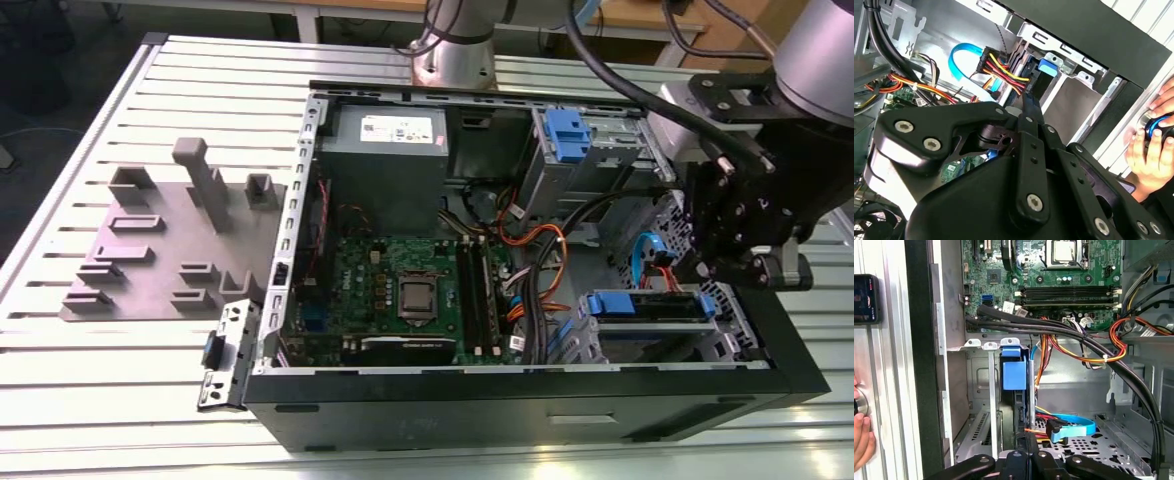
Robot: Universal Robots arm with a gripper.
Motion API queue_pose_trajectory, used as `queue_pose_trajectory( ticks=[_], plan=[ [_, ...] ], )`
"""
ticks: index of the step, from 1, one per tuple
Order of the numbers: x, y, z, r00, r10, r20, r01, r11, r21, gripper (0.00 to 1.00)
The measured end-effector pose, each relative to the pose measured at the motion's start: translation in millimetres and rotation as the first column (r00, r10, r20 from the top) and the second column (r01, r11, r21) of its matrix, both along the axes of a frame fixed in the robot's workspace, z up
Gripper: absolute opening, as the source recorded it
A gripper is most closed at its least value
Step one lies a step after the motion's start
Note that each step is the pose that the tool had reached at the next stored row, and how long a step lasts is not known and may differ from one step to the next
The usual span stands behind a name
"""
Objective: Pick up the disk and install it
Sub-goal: 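Insert the second disk wire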
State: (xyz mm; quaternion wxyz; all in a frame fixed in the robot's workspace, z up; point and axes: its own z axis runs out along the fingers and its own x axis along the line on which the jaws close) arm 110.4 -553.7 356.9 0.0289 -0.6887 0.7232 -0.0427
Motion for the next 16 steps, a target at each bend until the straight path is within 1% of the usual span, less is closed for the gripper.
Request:
queue_pose_trajectory(
  ticks=[5, 6, 9, 10, 11, 13, 16],
  plan=[
    [-2.9, 0.2, 0.0, 0.9999, 0.011, -0.0061, -0.011, 0.9999, 0.0006, 0.11],
    [-3.1, 0.3, 0.1, 0.9999, 0.014, -0.0086, -0.014, 0.9999, 0.0005, 0.11],
    [-3.2, 0.6, 0.2, 0.9996, 0.015, -0.0228, -0.015, 0.9999, 0.0033, 0.11],
    [-3.2, 0.7, 0.5, 0.9995, 0.015, -0.0266, -0.015, 0.9999, 0.0040, 0.11],
    [-3.2, 0.6, 0.8, 0.9995, 0.015, -0.0290, -0.015, 0.9999, 0.0045, 0.11],
    [-3.3, 0.7, 2.4, 0.9994, 0.015, -0.0305, -0.015, 0.9999, 0.0047, 0.11],
    [-3.3, 0.9, 4.2, 0.9994, 0.015, -0.0307, -0.015, 0.9999, 0.0050, 0.11]
  ],
)
